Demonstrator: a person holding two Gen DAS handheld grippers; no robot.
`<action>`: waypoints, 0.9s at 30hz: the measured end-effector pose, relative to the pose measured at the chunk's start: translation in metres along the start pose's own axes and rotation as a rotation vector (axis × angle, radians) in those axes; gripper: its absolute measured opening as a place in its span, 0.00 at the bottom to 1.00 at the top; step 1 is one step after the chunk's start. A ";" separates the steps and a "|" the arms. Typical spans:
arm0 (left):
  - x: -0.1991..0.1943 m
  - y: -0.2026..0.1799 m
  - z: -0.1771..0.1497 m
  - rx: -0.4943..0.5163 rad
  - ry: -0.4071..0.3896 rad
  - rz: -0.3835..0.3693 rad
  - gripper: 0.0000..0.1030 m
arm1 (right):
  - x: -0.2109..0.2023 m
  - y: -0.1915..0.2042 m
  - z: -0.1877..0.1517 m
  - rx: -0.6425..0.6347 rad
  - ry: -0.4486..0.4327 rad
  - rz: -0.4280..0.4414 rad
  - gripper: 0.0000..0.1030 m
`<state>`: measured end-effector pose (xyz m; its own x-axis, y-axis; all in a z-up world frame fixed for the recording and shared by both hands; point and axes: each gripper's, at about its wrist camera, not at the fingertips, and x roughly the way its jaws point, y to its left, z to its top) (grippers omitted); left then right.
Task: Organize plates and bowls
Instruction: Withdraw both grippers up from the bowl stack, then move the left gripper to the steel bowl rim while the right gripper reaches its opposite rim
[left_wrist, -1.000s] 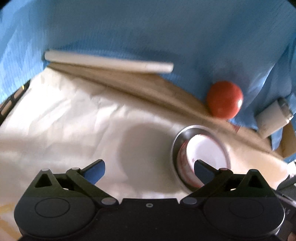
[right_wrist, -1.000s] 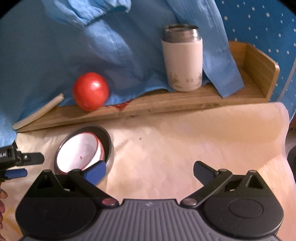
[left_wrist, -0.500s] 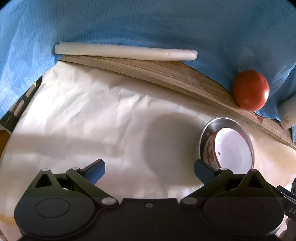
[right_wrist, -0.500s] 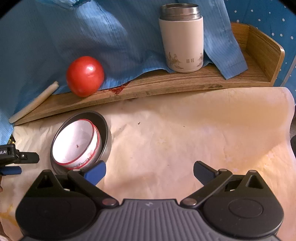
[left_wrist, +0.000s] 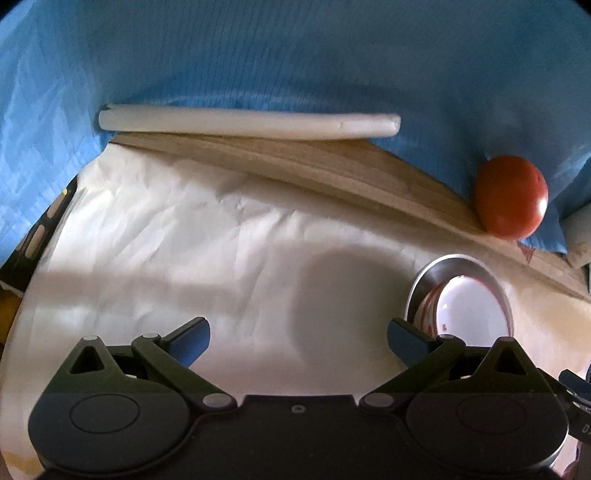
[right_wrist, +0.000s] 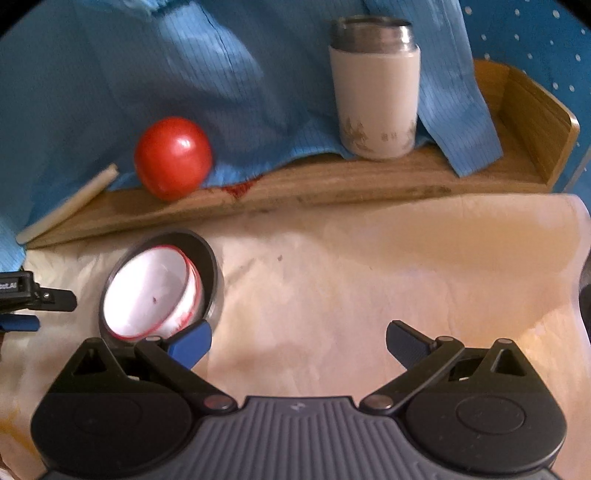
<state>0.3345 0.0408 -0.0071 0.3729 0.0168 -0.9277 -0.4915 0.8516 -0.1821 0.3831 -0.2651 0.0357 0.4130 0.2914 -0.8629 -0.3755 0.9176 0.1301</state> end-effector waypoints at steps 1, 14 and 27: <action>0.000 0.000 0.002 -0.006 -0.003 -0.006 0.99 | 0.000 0.001 0.002 -0.004 -0.003 0.005 1.00; 0.019 -0.013 0.018 0.033 0.058 -0.144 0.99 | 0.014 0.001 0.013 -0.043 0.034 -0.022 1.00; 0.040 -0.010 0.019 0.054 0.117 -0.141 0.98 | 0.024 0.010 0.016 -0.068 0.065 -0.027 1.00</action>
<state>0.3694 0.0429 -0.0361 0.3400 -0.1630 -0.9262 -0.3962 0.8684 -0.2983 0.4020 -0.2445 0.0244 0.3698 0.2462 -0.8959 -0.4215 0.9038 0.0744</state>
